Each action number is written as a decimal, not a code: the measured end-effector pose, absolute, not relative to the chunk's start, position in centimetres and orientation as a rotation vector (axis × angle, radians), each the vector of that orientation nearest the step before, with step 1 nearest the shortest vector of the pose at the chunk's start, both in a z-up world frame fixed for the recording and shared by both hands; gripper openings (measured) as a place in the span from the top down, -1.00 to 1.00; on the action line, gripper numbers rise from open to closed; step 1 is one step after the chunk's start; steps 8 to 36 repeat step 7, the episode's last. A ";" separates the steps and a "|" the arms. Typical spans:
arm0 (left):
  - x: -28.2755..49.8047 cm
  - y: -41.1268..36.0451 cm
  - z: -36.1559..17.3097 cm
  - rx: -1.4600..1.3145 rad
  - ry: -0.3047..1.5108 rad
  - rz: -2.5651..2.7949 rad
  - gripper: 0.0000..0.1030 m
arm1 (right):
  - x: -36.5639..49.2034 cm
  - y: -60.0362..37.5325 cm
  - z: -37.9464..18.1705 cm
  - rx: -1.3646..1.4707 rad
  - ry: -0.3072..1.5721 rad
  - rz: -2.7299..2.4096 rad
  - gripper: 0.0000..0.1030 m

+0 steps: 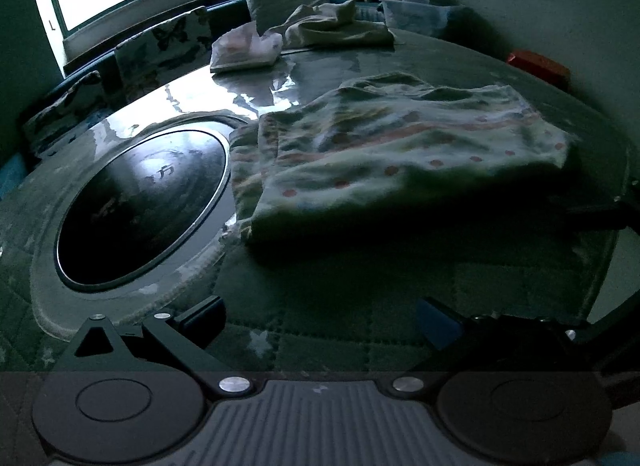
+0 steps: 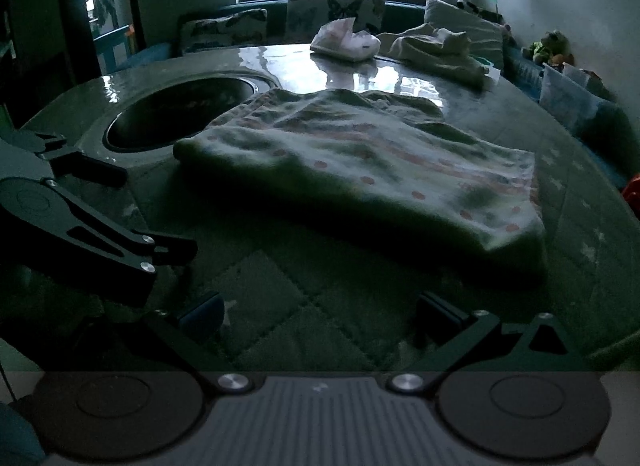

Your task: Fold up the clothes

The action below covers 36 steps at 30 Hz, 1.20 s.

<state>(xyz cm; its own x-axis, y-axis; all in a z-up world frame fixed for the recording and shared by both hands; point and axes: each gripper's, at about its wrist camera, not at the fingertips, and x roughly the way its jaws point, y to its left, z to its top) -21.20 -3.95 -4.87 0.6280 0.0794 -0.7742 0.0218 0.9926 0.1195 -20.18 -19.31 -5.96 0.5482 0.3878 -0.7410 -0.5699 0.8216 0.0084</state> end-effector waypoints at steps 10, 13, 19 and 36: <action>-21.3 -3.9 -4.8 0.123 0.886 0.034 -1.00 | -20.1 -19.4 -5.8 -0.238 0.803 0.571 -1.00; -21.3 -3.9 -4.8 0.123 0.886 0.034 -1.00 | -20.1 -19.4 -5.8 -0.238 0.803 0.571 -1.00; -21.3 -3.9 -4.8 0.123 0.886 0.034 -1.00 | -20.1 -19.4 -5.8 -0.238 0.803 0.571 -1.00; -21.3 -3.9 -4.8 0.123 0.886 0.034 -1.00 | -20.1 -19.4 -5.8 -0.238 0.803 0.571 -1.00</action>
